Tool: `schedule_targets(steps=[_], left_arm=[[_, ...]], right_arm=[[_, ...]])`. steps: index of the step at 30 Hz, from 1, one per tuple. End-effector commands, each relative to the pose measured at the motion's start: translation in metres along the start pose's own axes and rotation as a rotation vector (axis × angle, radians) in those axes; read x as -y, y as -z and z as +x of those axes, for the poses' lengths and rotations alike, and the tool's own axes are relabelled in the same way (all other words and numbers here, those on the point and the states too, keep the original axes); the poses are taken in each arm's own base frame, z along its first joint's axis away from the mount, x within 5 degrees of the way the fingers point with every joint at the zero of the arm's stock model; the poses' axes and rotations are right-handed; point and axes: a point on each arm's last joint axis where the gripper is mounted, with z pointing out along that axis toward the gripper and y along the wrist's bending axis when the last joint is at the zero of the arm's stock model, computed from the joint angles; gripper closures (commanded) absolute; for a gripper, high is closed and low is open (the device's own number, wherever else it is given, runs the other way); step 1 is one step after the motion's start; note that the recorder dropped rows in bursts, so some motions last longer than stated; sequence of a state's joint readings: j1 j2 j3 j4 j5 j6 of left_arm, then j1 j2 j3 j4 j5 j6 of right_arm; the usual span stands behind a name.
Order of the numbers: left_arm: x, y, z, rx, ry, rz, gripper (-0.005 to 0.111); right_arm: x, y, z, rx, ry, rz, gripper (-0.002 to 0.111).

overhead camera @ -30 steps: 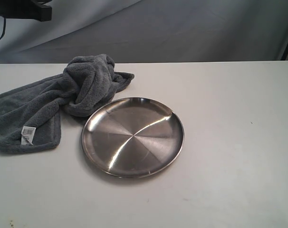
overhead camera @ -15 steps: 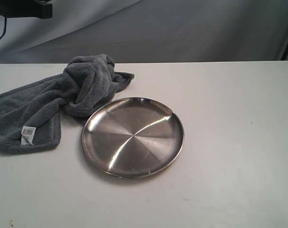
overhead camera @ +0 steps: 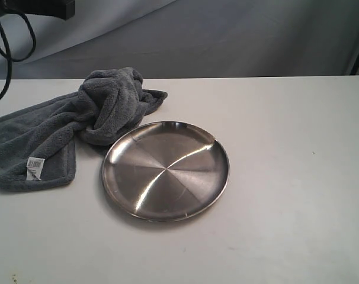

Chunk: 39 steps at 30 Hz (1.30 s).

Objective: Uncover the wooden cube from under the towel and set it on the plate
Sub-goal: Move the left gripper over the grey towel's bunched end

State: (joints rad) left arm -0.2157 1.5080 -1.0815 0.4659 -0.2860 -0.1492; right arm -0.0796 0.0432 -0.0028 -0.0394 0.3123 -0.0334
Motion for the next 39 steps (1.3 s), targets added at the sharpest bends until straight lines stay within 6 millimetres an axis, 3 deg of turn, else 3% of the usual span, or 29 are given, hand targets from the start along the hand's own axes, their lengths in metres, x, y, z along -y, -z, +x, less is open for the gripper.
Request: schedule_targets(steps=[1,11,14,21,28,30,33,35,37,39], left_arm=[[0.011,0.0,0.002,-0.08,-0.136,-0.05,0.107],[0.008,-0.005,-0.008,-0.131,-0.073,-0.03,0.107],[0.006,-0.017,-0.018,-0.219,-0.054,0.016,0.107],[0.005,-0.053,-0.02,-0.409,-0.045,0.113,0.106],[0.008,-0.089,-0.002,-0.492,-0.037,0.145,0.106],[-0.003,-0.091,0.001,-0.49,-0.03,0.119,0.104],[-0.034,-0.087,0.011,-0.518,0.024,0.054,0.087],[-0.046,-0.085,0.016,-0.526,0.111,0.035,0.062],[-0.044,-0.089,0.024,-0.542,0.154,0.049,0.037],[-0.025,-0.1,0.04,-0.587,0.174,0.119,0.024]], right_arm=[[0.0,0.0,0.001,0.004,0.017,0.001,0.108],[0.0,0.0,0.001,0.004,0.017,0.001,0.108],[0.0,0.0,0.001,0.004,0.017,0.001,0.108],[0.0,0.0,0.001,0.004,0.017,0.001,0.108],[0.0,0.0,0.001,0.004,0.017,0.001,0.108],[0.0,0.0,0.001,0.004,0.017,0.001,0.108],[0.0,0.0,0.001,0.004,0.017,0.001,0.108],[0.0,0.0,0.001,0.004,0.017,0.001,0.108],[0.0,0.0,0.001,0.004,0.017,0.001,0.108],[0.0,0.0,0.001,0.004,0.017,0.001,0.108]])
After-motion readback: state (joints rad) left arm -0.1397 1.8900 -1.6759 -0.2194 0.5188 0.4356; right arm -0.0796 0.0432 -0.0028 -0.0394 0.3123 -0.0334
